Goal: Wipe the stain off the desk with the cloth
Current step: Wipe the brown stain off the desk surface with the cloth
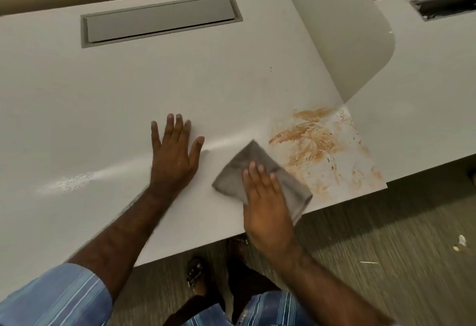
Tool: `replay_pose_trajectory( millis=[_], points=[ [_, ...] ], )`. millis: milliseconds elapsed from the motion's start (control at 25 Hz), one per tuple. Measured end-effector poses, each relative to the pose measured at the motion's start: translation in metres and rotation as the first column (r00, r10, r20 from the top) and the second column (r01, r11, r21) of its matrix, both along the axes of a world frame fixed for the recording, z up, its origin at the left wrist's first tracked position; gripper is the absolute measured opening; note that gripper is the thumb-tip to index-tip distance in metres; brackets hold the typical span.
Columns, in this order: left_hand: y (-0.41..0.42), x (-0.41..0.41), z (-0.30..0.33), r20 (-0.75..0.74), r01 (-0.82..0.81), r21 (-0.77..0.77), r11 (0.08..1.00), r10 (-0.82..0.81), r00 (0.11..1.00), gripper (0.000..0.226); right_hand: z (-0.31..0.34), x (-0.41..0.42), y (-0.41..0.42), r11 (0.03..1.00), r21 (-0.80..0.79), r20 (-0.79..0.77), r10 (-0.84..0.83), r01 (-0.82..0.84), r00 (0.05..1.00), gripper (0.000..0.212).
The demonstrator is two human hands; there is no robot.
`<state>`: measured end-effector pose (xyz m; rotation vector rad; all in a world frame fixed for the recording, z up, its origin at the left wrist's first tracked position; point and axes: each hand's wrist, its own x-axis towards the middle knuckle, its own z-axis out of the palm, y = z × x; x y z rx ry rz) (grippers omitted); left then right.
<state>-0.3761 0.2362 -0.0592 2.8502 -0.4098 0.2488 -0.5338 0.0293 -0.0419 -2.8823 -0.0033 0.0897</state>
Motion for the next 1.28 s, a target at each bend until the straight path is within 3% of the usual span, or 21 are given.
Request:
replay_pose_trajectory(
  millis=[160,520,720,880,1040,1120,1280],
  points=[
    [-0.029,0.016,-0.01,0.003,0.095,-0.018,0.995,-0.095,0.996,0.068,-0.001,-0.031,-0.023,0.999,0.01,0.008,-0.052,0.052,0.999,0.069],
    [-0.037,0.016,-0.02,0.02,0.118,-0.009,0.993,-0.118,0.993,0.064,0.002,0.114,-0.049,0.97,0.014,0.073,-0.245,0.244,0.967,0.065],
    [-0.036,0.015,-0.015,-0.056,0.131,-0.02,0.991,-0.132,0.99,0.066,-0.001,0.016,-0.018,0.985,0.051,0.056,-0.167,0.165,0.984,0.061],
    [-0.035,0.011,-0.014,-0.096,0.105,-0.023,0.994,-0.106,0.99,0.067,-0.009,-0.057,-0.029,0.983,0.071,0.012,-0.168,0.167,0.986,0.07],
    [-0.037,0.004,-0.011,-0.117,0.065,-0.027,0.998,-0.068,0.991,0.068,-0.012,0.006,-0.059,0.975,-0.018,-0.025,-0.221,0.22,0.975,0.07],
    [-0.021,0.009,-0.008,-0.163,0.233,-0.04,0.972,-0.236,0.958,0.07,-0.004,0.035,-0.039,0.916,-0.065,0.018,-0.395,0.395,0.919,0.07],
    [-0.028,0.016,-0.008,-0.163,0.198,-0.049,0.979,-0.204,0.965,0.072,0.0,0.102,-0.06,0.889,-0.012,0.048,-0.456,0.457,0.889,0.062]
  ],
)
